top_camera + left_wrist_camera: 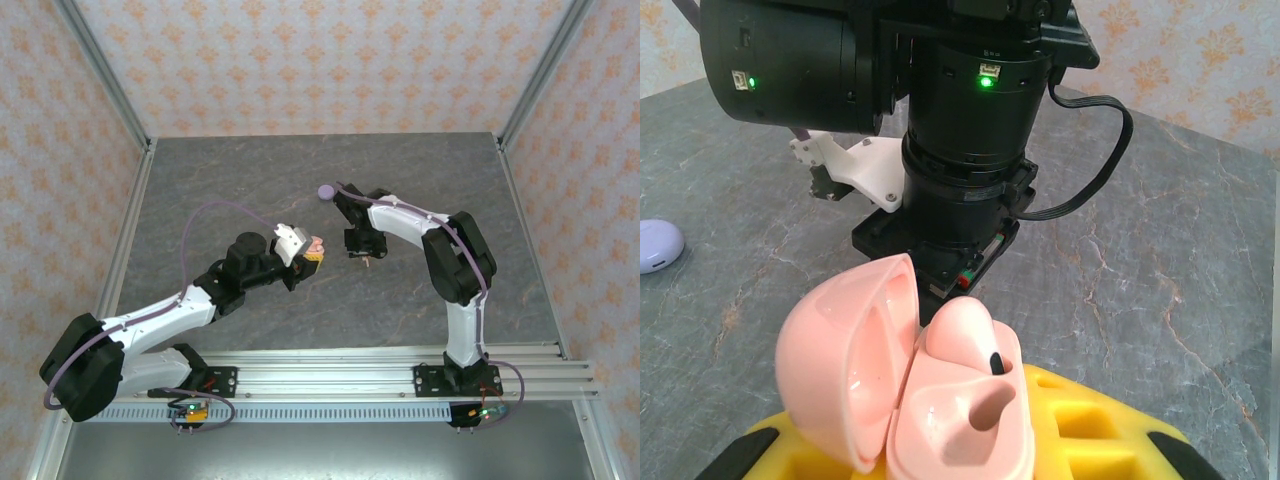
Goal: Insert the wireless bluetooth earbuds into the charging case
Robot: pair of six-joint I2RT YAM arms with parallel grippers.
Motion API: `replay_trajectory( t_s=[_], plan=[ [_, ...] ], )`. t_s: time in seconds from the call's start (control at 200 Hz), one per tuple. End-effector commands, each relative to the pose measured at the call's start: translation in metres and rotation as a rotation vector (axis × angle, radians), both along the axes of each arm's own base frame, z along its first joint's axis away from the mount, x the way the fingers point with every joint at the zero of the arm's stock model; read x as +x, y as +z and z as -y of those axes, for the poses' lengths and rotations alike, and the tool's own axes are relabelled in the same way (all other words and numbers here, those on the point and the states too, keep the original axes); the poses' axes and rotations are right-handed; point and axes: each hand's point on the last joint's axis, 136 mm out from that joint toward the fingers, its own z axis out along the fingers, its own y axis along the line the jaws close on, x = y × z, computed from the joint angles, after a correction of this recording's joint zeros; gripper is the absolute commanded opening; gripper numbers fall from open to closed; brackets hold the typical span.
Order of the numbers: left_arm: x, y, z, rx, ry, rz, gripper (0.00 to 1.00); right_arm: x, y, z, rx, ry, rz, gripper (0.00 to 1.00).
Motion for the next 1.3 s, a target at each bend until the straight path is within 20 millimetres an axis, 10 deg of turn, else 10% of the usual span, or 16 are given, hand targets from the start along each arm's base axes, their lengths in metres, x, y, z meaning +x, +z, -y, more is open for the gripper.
replay_trajectory(
  t_s=[0.0, 0.711, 1.296],
  plan=[
    [0.006, 0.014, 0.003, -0.025, 0.017, 0.018, 0.09, 0.002, -0.002, 0.006, -0.047, -0.011, -0.01, 0.32],
    [0.006, 0.012, 0.003, -0.031, 0.02, 0.007, 0.08, 0.004, -0.007, 0.014, -0.09, 0.017, 0.013, 0.19],
    [0.012, 0.001, 0.019, -0.217, -0.002, 0.018, 0.08, 0.022, 0.114, -0.002, 0.073, 0.142, 0.466, 0.16]
  ],
)
